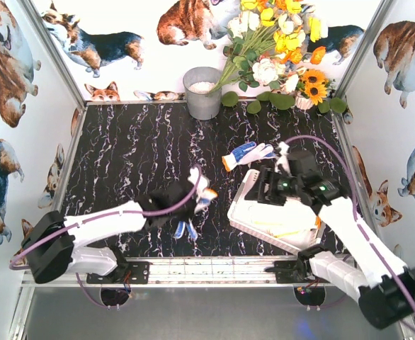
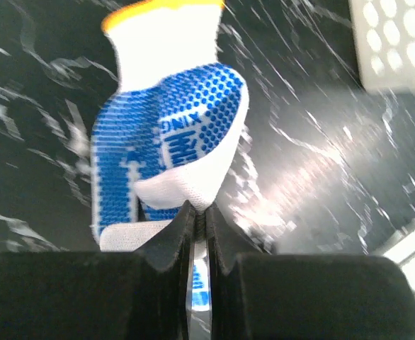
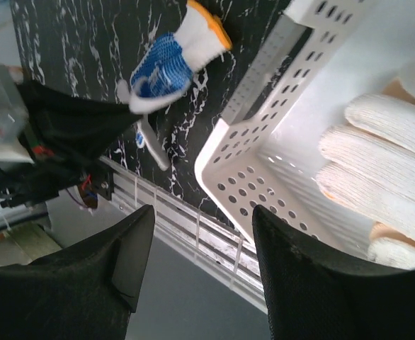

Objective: Put the gloves into the storage basket
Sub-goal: Move the glove to the center of the board.

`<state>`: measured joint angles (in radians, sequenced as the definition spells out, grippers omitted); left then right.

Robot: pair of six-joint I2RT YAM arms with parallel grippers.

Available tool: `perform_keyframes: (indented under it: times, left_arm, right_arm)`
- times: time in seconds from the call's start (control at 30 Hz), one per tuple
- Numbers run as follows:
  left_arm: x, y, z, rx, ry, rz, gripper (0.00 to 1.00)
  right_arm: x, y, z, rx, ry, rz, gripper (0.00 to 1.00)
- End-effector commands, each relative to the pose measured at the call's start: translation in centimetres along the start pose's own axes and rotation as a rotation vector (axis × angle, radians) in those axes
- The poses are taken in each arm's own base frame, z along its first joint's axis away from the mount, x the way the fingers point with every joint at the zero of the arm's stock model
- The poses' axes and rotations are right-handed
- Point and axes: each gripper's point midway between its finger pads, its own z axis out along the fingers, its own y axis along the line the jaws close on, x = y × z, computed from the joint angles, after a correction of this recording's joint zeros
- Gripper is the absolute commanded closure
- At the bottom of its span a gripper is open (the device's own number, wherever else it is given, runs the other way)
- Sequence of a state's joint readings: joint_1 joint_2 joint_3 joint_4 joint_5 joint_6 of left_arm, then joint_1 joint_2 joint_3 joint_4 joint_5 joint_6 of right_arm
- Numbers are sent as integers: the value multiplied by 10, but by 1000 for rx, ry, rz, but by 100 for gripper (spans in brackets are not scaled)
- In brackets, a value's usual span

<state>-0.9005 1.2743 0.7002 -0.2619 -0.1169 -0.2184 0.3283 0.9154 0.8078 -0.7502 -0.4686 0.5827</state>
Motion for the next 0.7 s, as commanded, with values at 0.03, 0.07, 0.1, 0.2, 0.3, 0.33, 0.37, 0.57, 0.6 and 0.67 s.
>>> perform_keyframes:
  times: [0.03, 0.07, 0.1, 0.2, 0.3, 0.33, 0.37, 0.57, 0.6, 0.67]
  left_arm:
    - [37, -40, -13, 59, 55, -89, 95]
    - [40, -42, -15, 56, 55, -99, 86]
    - [43, -43, -18, 53, 52, -114, 78]
    - [31, -40, -32, 42, -10, -171, 61]
    - [9, -22, -52, -35, -104, -232, 39]
    - [4, -14, -58, -69, -127, -251, 34]
    - [-2, -5, -64, -96, -145, -274, 30]
    - [-18, 54, -89, -184, -158, -396, 23]
    - [-20, 65, -92, -193, -158, -410, 22]
    - [-32, 83, -102, -196, -175, -420, 20]
  right_arm:
    - [-27, 36, 12, -26, -38, -170, 41]
    - [-29, 39, 16, -17, -36, -181, 41]
    - [-31, 43, 20, -24, -31, -191, 41]
    - [-34, 55, 38, -48, -2, -224, 42]
    - [-31, 68, 61, -58, 69, -289, 44]
    - [-30, 69, 69, -54, 91, -312, 46]
    - [-29, 70, 76, -50, 107, -329, 47]
    - [-17, 75, 130, -42, 252, -396, 52]
    - [-15, 75, 137, -33, 277, -407, 52]
    - [-10, 70, 151, -12, 332, -418, 52]
